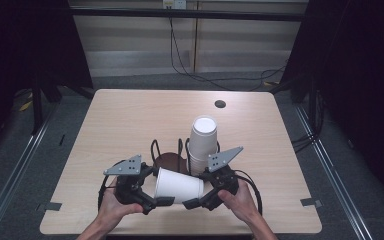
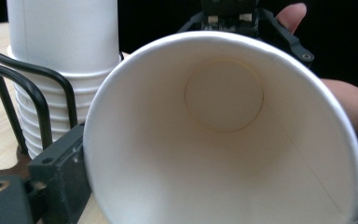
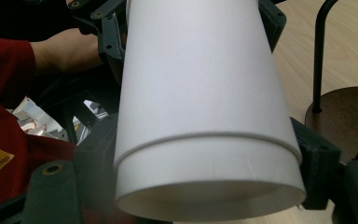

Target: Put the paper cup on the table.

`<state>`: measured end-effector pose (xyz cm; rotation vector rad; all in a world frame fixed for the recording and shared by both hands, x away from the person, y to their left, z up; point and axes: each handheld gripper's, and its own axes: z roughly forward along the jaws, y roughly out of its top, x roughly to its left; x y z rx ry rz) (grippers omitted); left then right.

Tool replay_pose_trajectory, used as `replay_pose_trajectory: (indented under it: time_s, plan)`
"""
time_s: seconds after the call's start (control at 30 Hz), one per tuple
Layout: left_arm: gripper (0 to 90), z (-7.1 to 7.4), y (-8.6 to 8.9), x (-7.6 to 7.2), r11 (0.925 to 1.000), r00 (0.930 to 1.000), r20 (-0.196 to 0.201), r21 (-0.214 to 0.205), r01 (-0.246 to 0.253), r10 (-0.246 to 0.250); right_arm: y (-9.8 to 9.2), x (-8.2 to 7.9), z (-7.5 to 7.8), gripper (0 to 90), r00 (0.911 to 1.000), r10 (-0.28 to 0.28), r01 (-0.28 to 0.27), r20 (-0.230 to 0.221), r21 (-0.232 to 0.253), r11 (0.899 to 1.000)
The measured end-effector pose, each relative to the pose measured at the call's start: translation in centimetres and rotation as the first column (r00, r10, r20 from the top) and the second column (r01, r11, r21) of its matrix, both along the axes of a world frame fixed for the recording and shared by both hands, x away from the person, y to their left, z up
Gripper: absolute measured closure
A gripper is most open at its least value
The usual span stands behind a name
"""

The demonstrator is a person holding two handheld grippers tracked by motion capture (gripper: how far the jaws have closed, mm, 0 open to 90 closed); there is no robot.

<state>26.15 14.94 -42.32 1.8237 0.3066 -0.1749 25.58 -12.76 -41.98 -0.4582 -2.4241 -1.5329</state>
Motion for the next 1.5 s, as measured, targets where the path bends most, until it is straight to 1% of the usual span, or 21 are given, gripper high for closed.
replay_pose_trajectory:
  time_s: [0.07, 0.1, 0.2, 0.27, 0.37, 0.4, 0.43, 0.47, 0.53, 0.6, 0.63, 0.77, 0.87, 1.0, 1.07, 1.23, 1.27, 1.33, 1.4, 1.47, 1.5]
  plan:
    - [10.1, 0.1, 0.1, 0.0, 1.0000, 1.0000, 0.000, -0.003, 0.007, -0.007, -0.1, 0.0, 0.0, 23.3, 1.0000, -0.007, 0.007, 0.003, 0.000, 1.000]
    - [11.4, 0.1, 0.1, 0.0, 0.9998, 0.9999, -0.007, -0.013, 0.014, -0.014, -0.2, 0.1, -0.1, 22.6, 1.0000, -0.009, 0.009, 0.002, 0.004, 1.000]
    - [13.6, 0.2, 0.1, 0.0, 0.9998, 0.9998, 0.000, 0.006, 0.019, -0.019, -0.3, 0.2, -0.2, 21.4, 0.9997, -0.018, 0.018, -0.015, 0.002, 1.000]
    - [14.1, 0.2, 0.1, 0.1, 0.9996, 0.9997, 0.006, 0.016, 0.024, -0.025, -0.2, 0.1, -0.4, 21.3, 0.9998, -0.018, 0.018, -0.012, -0.006, 1.000]
    - [14.4, 0.3, 0.2, 0.1, 0.9998, 0.9999, 0.009, 0.018, 0.006, -0.006, -0.3, 0.2, -0.5, 19.6, 0.9995, -0.030, 0.030, -0.007, -0.009, 1.000]
    - [14.5, 0.3, 0.3, 0.2, 0.9999, 1.0000, 0.008, 0.015, 0.002, -0.002, -0.3, 0.2, -0.5, 18.0, 0.9991, -0.042, 0.042, 0.002, -0.025, 0.999]
    - [14.6, 0.4, 0.5, 0.2, 1.0000, 1.0000, 0.001, 0.009, -0.005, 0.005, -0.4, 0.2, -0.5, 17.8, 0.9988, -0.049, 0.050, 0.003, -0.027, 0.998]
    - [14.6, 0.5, 0.7, 0.3, 0.9999, 1.0000, 0.003, 0.012, -0.007, 0.007, -0.5, 0.3, -0.5, 17.5, 0.9980, -0.063, 0.063, -0.006, -0.032, 0.998]
    - [14.7, 0.5, 0.9, 0.3, 0.9998, 0.9999, 0.003, 0.014, -0.013, 0.013, -0.6, 0.3, -0.6, 16.6, 0.9971, -0.077, 0.076, -0.006, -0.047, 0.996]
    - [14.7, 0.6, 1.3, 0.5, 0.9994, 0.9995, -0.003, 0.018, -0.030, 0.030, -0.8, 0.3, -0.6, 15.1, 0.9956, -0.094, 0.093, -0.006, -0.049, 0.994]
    - [14.6, 0.7, 1.5, 0.6, 0.9986, 0.9990, -0.006, 0.030, -0.043, 0.043, -0.9, 0.3, -0.6, 14.6, 0.9953, -0.097, 0.097, -0.003, -0.052, 0.994]
    - [14.5, 0.7, 1.9, 0.8, 0.9971, 0.9977, -0.022, 0.042, -0.064, 0.065, -1.1, 0.3, -0.5, 14.3, 0.9921, -0.125, 0.125, 0.008, -0.045, 0.991]
    - [14.4, 0.7, 2.2, 0.8, 0.9962, 0.9964, -0.031, 0.040, -0.077, 0.078, -1.4, 0.3, -0.4, 14.3, 0.9901, -0.139, 0.140, 0.014, -0.045, 0.989]
    - [14.4, 0.9, 2.7, 0.8, 0.9944, 0.9951, -0.041, 0.059, -0.088, 0.090, -1.7, 0.2, -0.4, 14.3, 0.9874, -0.157, 0.158, 0.021, -0.038, 0.987]
    - [14.4, 1.1, 2.9, 0.9, 0.9930, 0.9940, -0.042, 0.067, -0.098, 0.101, -1.9, 0.2, -0.4, 14.3, 0.9844, -0.174, 0.175, 0.027, -0.038, 0.984]
    - [14.4, 1.5, 3.5, 1.0, 0.9889, 0.9928, -0.033, 0.099, -0.111, 0.115, -2.4, 0.3, -0.5, 14.5, 0.9810, -0.194, 0.194, 0.011, -0.045, 0.980]
    - [14.4, 1.5, 3.6, 1.1, 0.9874, 0.9920, -0.031, 0.105, -0.118, 0.122, -2.4, 0.2, -0.5, 14.5, 0.9797, -0.200, 0.201, 0.013, -0.047, 0.979]
    - [14.3, 1.6, 3.8, 1.1, 0.9816, 0.9883, -0.032, 0.125, -0.144, 0.149, -2.5, 0.2, -0.5, 14.6, 0.9780, -0.208, 0.209, 0.013, -0.051, 0.977]
    - [14.3, 1.5, 4.0, 1.2, 0.9792, 0.9879, -0.035, 0.142, -0.145, 0.151, -2.6, 0.2, -0.5, 14.7, 0.9752, -0.221, 0.221, 0.017, -0.058, 0.973]
    - [14.2, 1.6, 4.0, 1.3, 0.9747, 0.9883, -0.024, 0.170, -0.145, 0.151, -2.7, 0.2, -0.5, 15.3, 0.9732, -0.228, 0.230, 0.025, -0.066, 0.971]
    - [14.2, 1.6, 4.1, 1.3, 0.9734, 0.9878, -0.025, 0.176, -0.147, 0.154, -2.7, 0.2, -0.5, 15.8, 0.9689, -0.245, 0.247, 0.036, -0.074, 0.966]
